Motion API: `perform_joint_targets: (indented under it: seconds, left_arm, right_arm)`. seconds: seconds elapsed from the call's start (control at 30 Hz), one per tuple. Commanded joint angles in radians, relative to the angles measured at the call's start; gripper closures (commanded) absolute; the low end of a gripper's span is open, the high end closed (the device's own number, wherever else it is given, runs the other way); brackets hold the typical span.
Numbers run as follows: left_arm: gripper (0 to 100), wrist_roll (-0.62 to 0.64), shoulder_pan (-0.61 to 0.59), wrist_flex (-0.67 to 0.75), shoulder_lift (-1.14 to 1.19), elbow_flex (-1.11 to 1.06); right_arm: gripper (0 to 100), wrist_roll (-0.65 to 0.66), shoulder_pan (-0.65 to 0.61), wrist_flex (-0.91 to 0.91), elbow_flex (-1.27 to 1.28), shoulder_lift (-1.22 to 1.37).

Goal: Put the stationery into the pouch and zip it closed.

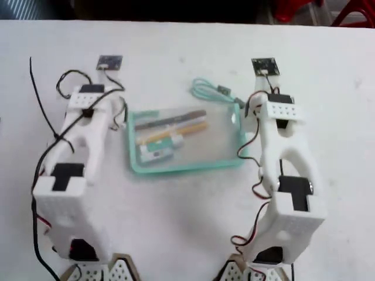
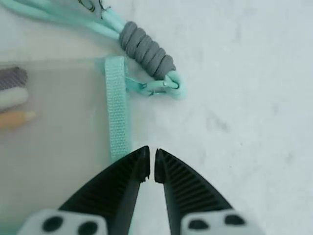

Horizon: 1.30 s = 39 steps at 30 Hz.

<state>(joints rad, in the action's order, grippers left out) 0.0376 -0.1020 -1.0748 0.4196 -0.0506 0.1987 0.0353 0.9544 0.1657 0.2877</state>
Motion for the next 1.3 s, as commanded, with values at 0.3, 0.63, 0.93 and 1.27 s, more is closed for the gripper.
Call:
perform_joint_targets:
  seconds: [0.3, 0.63, 0.93, 1.27]
  left_arm:
    - [98, 0.011, 0.168, 0.028, 0.024, 0.08]
    - [98, 0.015, 0.163, 0.002, 0.01, 0.072]
    - [98, 0.074, 0.044, -0.032, 0.008, 0.081]
    - [98, 0.072, 0.197, 0.015, 0.012, 0.049]
  right_arm:
    - [98.0, 0.012, -0.019, 0.071, -0.077, 0.068]
    - [98.0, 0.012, 0.053, 0.159, -0.077, 0.051]
    - [98.0, -0.092, 0.15, 0.071, 0.054, -0.137]
    - [98.0, -0.1, 0.108, -0.018, 0.183, -0.232]
